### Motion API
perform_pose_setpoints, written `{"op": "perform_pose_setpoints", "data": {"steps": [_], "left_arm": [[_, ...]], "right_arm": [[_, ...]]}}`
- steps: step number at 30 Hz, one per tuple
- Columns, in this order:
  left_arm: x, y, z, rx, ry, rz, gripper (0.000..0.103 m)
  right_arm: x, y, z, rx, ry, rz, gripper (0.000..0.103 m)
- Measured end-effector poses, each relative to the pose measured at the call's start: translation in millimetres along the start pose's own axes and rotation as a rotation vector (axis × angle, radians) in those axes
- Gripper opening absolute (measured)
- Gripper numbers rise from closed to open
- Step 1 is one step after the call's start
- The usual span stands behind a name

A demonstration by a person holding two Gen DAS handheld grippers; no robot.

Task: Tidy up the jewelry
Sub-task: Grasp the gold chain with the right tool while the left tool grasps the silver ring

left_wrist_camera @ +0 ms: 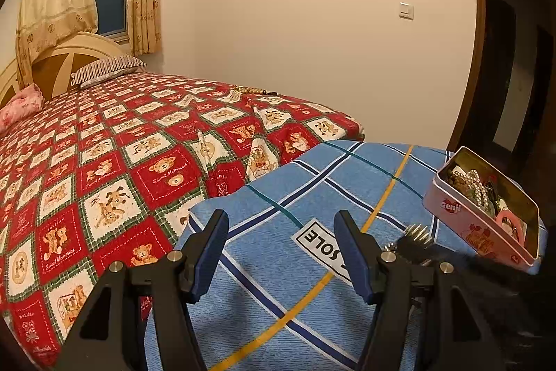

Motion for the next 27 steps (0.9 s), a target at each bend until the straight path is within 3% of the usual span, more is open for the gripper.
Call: {"op": "perform_pose_setpoints", "data": {"steps": [4,7,10,13,17,20,25,27], "left_arm": [[0.4,-0.4,1.1,0.002,-0.002,-0.006,0.063],[2.4,-0.8,2.9,0.010,-0.026,-0.019,0.063],[7.3,-1.3,7.9,0.030,-0.045,-0.048,0.063],[12.0,-2.0,15.8,0.063,-0.080,-0.076,0.063],[28.5,-6.9,41.6,0.146,-0.242,-0.184,0.063],[44.8,-9.6,53.9,0.107,-0.347,-0.241,0.063],[76.4,-21.9,68.6,0.088,-0.327,-0.357,0.063],[77.1,-22.4,73.6,0.095,-0.334,-0.354,0.063]], "right_arm": [[-35.9,3.7,3.1,0.006,0.006,0.166,0.020],[-50.1,7.7,12.2,0.056,0.034,0.212,0.020],[-61.8,9.2,20.9,0.074,0.009,0.255,0.020],[-67.2,7.9,34.4,0.089,-0.003,0.260,0.020],[-66.6,1.8,47.1,0.090,-0.064,0.235,0.020],[-67.1,1.3,51.8,0.102,-0.074,0.226,0.020],[-68.5,-0.5,53.6,0.094,-0.090,0.231,0.020],[-66.9,-1.0,53.7,0.091,-0.092,0.225,0.020]]}}
Point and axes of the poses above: each gripper's, at about its wrist camera, not at the fingertips, and x roughly the way its jaws point, z to its right, y to its top, the point moved 2 cm from there along x, roughly the way its jaws point, and after that the axes turned 11 degrees about -y, right-handed, at the moved point
